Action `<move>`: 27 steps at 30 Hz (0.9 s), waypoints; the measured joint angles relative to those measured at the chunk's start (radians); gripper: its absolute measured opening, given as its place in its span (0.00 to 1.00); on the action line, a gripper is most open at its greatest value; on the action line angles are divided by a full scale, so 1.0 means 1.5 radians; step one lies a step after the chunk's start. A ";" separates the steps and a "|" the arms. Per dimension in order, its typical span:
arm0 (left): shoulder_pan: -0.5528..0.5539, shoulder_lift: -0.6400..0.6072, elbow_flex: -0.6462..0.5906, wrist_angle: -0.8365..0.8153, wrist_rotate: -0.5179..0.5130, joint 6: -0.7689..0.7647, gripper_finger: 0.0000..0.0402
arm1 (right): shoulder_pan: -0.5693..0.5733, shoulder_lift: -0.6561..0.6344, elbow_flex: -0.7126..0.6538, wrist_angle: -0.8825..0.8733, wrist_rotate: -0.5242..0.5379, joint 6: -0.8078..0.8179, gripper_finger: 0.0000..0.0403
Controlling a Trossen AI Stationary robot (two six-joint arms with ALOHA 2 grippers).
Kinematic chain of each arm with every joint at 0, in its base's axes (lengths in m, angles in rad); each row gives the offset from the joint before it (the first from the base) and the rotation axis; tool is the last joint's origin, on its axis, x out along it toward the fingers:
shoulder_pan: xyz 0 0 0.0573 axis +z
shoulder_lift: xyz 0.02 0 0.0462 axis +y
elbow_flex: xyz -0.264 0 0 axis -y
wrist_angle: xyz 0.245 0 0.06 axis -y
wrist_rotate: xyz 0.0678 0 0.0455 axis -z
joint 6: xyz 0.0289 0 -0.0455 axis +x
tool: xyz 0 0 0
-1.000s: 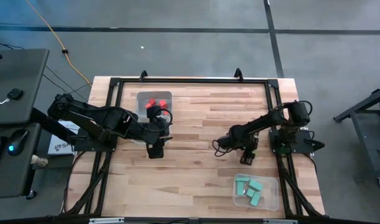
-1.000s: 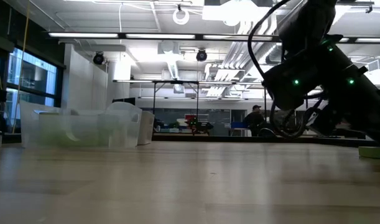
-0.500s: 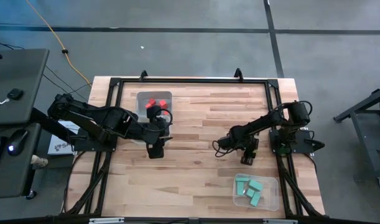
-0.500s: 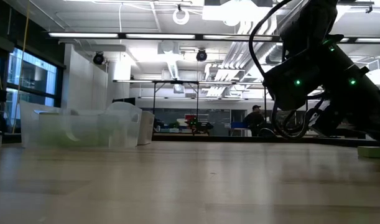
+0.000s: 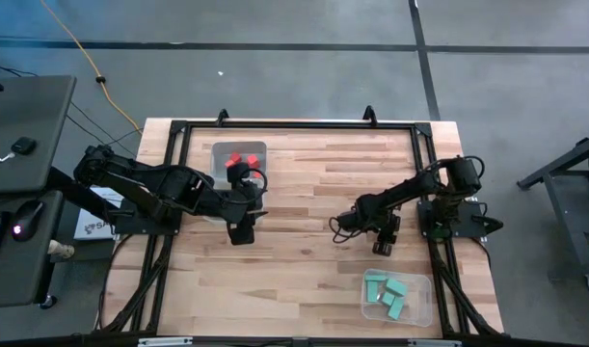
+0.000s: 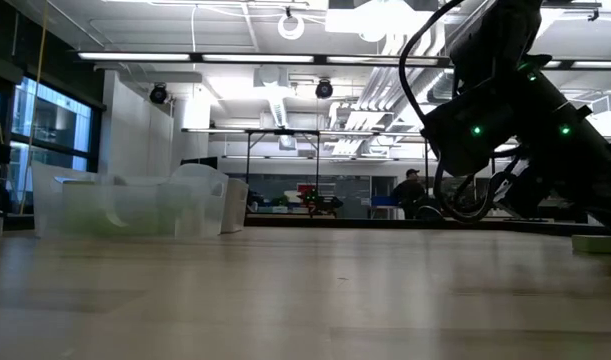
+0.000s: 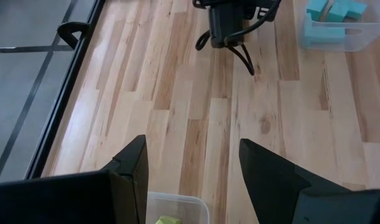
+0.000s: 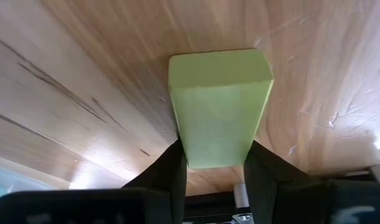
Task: Sort & place blocks by color
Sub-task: Put the green block into the top transparent bin
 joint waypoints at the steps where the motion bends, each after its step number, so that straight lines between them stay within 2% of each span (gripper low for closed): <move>1: 0.000 0.000 0.000 0.000 0.000 0.000 0.43 | 0.000 0.000 0.000 0.000 -0.001 0.000 0.25; 12: 0.022 0.000 0.000 0.000 0.001 -0.061 0.43 | 0.000 -0.012 0.065 0.021 -0.004 0.004 0.25; 23: 0.123 -0.014 0.000 0.003 0.044 -0.146 0.43 | 0.000 -0.068 0.199 0.010 0.047 0.036 0.25; 27: 0.149 -0.015 0.001 0.007 0.070 -0.146 0.43 | -0.002 -0.080 0.264 0.013 0.059 0.023 0.25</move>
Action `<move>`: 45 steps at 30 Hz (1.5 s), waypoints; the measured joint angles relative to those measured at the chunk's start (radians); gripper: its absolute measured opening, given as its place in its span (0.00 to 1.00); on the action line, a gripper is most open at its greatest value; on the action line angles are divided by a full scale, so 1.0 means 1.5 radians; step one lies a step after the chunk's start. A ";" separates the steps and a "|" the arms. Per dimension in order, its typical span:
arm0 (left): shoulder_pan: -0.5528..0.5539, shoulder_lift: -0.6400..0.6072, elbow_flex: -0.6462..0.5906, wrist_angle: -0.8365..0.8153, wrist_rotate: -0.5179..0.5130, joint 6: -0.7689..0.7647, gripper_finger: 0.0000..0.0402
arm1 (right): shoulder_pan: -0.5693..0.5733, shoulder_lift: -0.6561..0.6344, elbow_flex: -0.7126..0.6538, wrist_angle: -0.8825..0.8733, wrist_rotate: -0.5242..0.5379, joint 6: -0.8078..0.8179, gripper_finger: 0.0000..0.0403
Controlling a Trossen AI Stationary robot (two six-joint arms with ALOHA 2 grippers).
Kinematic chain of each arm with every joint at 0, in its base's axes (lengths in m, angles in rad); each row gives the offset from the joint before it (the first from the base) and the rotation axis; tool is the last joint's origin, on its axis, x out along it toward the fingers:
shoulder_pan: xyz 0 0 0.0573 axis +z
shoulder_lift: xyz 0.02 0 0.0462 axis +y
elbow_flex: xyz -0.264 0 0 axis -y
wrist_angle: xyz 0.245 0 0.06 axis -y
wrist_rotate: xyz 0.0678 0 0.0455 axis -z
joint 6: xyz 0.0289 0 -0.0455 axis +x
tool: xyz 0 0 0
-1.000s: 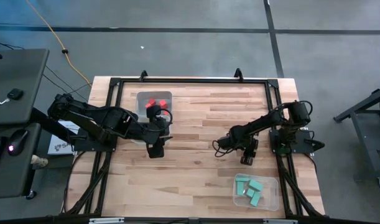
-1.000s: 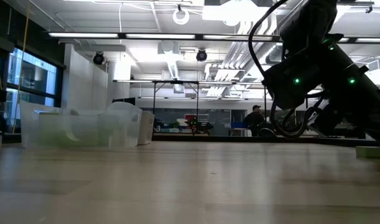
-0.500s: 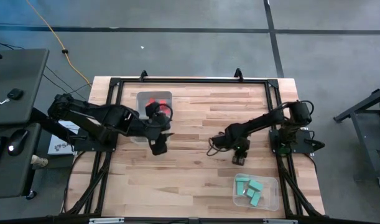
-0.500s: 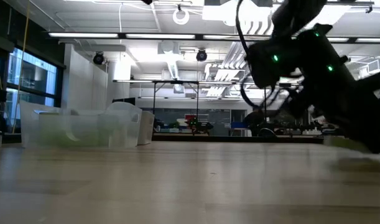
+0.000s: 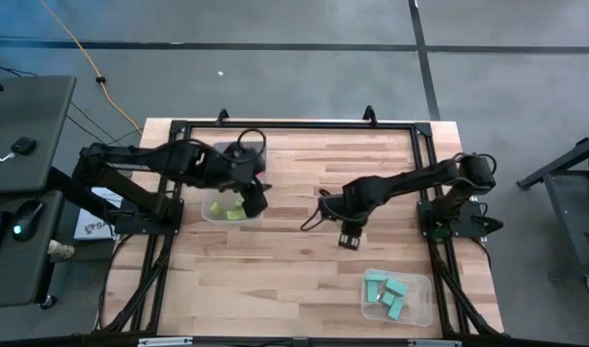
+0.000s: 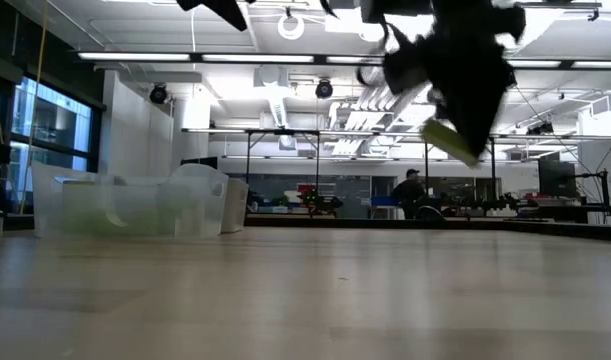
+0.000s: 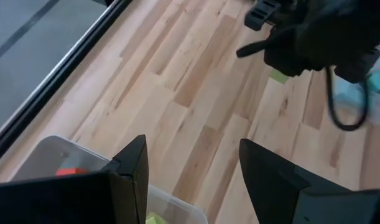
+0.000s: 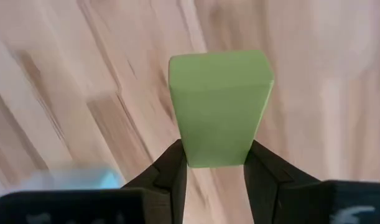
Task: Sort & place blocks by color
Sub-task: Put the green block into the top transparent bin
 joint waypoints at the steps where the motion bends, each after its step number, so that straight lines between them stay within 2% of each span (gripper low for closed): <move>1: 0.005 0.000 0.000 0.001 0.006 0.000 0.43 | 0.000 -0.002 0.018 -0.001 0.014 -0.003 0.25; 6: 0.020 -0.001 0.000 0.003 0.010 -0.010 0.43 | 0.000 -0.004 0.113 0.000 0.080 -0.026 0.25; 12: 0.052 -0.001 0.000 0.004 0.016 -0.088 0.43 | -0.017 -0.004 0.206 0.008 0.139 -0.080 0.25; 17: 0.093 -0.001 0.000 0.049 0.089 -0.175 0.43 | -0.048 -0.004 0.251 0.018 0.182 -0.138 0.25; 26: 0.176 0.001 0.000 0.179 0.213 -0.256 0.43 | -0.116 -0.004 0.273 0.021 0.214 -0.240 0.25; 33: 0.228 0.031 -0.001 0.188 0.268 -0.254 0.43 | -0.159 -0.004 0.273 0.023 0.221 -0.278 0.25; 38: 0.244 0.045 -0.001 0.186 0.291 -0.184 0.43 | -0.177 -0.004 0.273 0.023 0.222 -0.295 0.25; 45: 0.300 -0.010 -0.001 0.092 0.282 -0.113 0.43 | -0.190 -0.004 0.273 0.061 0.212 -0.295 0.25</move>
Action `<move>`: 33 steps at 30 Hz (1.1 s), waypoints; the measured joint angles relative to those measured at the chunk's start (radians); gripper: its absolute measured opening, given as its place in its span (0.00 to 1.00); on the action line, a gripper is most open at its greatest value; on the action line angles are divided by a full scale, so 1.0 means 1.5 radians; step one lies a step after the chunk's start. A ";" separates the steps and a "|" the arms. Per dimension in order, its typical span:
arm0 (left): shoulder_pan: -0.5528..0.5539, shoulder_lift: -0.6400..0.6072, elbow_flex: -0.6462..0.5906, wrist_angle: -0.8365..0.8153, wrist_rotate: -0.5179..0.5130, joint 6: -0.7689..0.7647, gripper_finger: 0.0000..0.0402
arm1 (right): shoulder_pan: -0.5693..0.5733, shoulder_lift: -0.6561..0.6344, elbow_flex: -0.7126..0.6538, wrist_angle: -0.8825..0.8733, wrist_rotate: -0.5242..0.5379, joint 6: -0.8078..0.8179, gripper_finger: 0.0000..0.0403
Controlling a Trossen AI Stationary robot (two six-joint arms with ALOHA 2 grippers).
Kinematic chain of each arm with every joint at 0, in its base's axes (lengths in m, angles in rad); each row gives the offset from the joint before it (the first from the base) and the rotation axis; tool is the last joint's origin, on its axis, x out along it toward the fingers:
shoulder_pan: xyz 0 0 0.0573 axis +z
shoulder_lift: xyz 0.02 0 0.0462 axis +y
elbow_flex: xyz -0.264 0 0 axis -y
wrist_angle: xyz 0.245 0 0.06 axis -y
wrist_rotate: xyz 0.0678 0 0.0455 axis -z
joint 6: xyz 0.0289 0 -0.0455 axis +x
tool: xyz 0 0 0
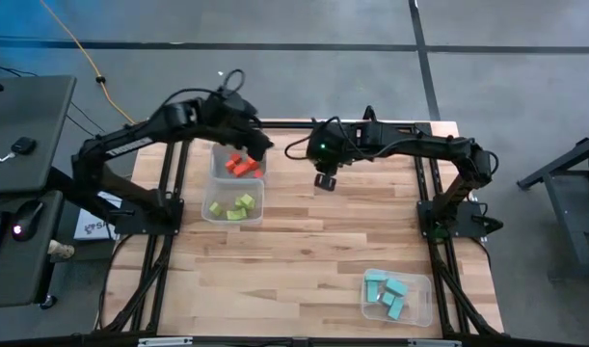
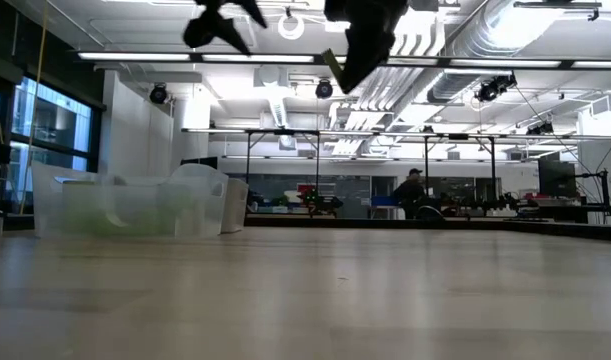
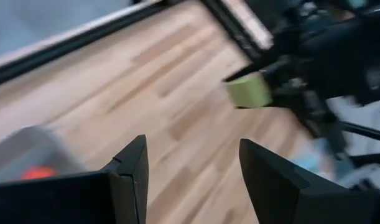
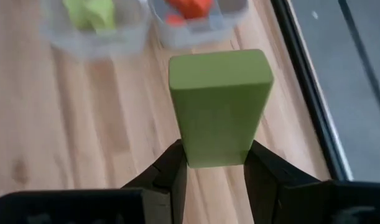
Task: Sort & place blocks by color
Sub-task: Put the green block into the top transparent bin
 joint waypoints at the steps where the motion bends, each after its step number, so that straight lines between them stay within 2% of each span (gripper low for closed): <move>1: 0.011 -0.010 0.000 -0.022 -0.008 0.006 0.43 | 0.000 0.000 0.000 0.018 -0.012 0.000 0.25; 4: 0.031 -0.039 0.000 -0.079 -0.044 0.015 0.43 | 0.000 0.000 0.000 0.078 -0.054 0.014 0.25; 10: 0.043 -0.095 0.000 -0.130 -0.102 0.038 0.43 | 0.005 0.000 -0.004 0.220 -0.084 0.089 0.25; 18: 0.043 -0.139 0.000 -0.165 -0.088 0.098 0.43 | 0.029 0.036 -0.006 0.438 -0.124 0.201 0.25; 27: 0.043 -0.187 0.000 -0.186 -0.087 0.108 0.43 | 0.060 0.124 -0.007 0.587 -0.116 0.276 0.25; 33: 0.043 -0.215 0.000 -0.185 -0.055 0.098 0.43 | 0.077 0.207 -0.007 0.651 -0.111 0.305 0.25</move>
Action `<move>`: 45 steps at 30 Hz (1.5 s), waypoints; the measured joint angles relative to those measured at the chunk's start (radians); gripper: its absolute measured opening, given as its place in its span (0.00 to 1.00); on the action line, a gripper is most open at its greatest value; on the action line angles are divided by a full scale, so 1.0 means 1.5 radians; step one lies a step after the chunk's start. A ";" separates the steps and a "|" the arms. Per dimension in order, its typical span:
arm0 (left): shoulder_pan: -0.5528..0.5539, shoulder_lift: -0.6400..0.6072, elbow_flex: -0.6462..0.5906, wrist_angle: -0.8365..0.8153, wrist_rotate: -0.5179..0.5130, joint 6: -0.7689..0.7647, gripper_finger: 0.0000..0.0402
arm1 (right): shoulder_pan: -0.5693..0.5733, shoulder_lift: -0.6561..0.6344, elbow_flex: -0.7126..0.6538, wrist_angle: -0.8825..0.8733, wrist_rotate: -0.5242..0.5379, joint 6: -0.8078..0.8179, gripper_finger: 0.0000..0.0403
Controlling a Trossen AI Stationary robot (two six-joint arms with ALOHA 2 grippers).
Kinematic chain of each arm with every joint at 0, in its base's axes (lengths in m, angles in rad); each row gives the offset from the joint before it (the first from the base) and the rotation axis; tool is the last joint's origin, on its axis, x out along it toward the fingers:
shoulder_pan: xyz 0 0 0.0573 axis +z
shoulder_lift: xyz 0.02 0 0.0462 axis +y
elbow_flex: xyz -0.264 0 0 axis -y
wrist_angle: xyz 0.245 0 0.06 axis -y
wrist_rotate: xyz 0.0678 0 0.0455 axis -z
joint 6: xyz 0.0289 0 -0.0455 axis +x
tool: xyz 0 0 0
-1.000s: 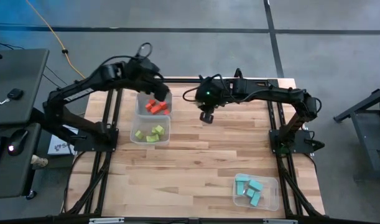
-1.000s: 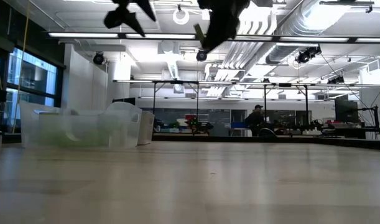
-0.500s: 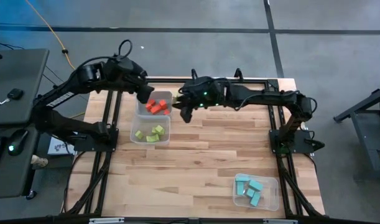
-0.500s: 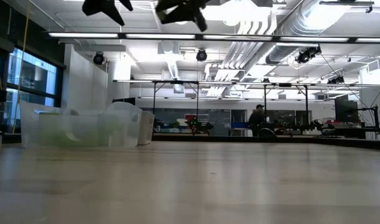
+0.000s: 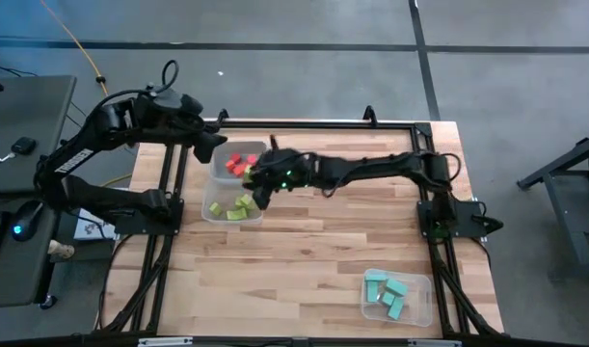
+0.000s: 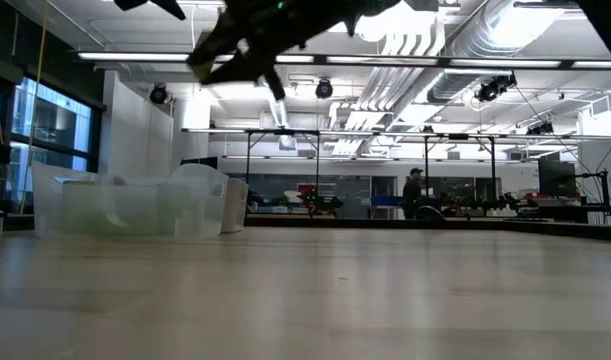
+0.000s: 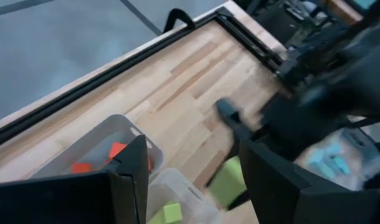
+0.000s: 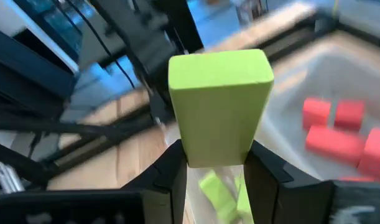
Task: Sort & place blocks by color
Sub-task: Put the green block into the top transparent bin
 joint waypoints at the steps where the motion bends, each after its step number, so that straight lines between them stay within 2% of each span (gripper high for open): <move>1: 0.000 -0.004 0.000 0.000 0.008 -0.001 0.43 | 0.001 0.014 0.000 0.000 0.000 0.007 0.25; 4: 0.000 -0.013 0.000 0.000 0.031 0.001 0.43 | 0.006 0.049 0.000 0.000 -0.001 0.029 0.25; 10: 0.000 -0.022 0.000 0.000 0.032 0.003 0.43 | 0.005 0.111 0.000 -0.003 -0.036 0.073 0.25; 17: 0.000 -0.022 0.000 0.000 0.032 0.003 0.43 | 0.008 0.143 0.000 -0.003 -0.063 0.122 0.25; 30: 0.000 -0.022 0.000 -0.021 0.032 0.021 0.43 | 0.003 0.144 0.000 -0.016 -0.062 0.134 0.25; 36: 0.000 -0.022 0.000 -0.025 0.032 0.021 0.43 | 0.003 0.144 0.000 -0.016 -0.059 0.149 0.36; 45: 0.000 -0.022 0.000 -0.025 0.032 0.021 0.43 | 0.003 0.144 0.000 0.000 -0.061 0.145 0.38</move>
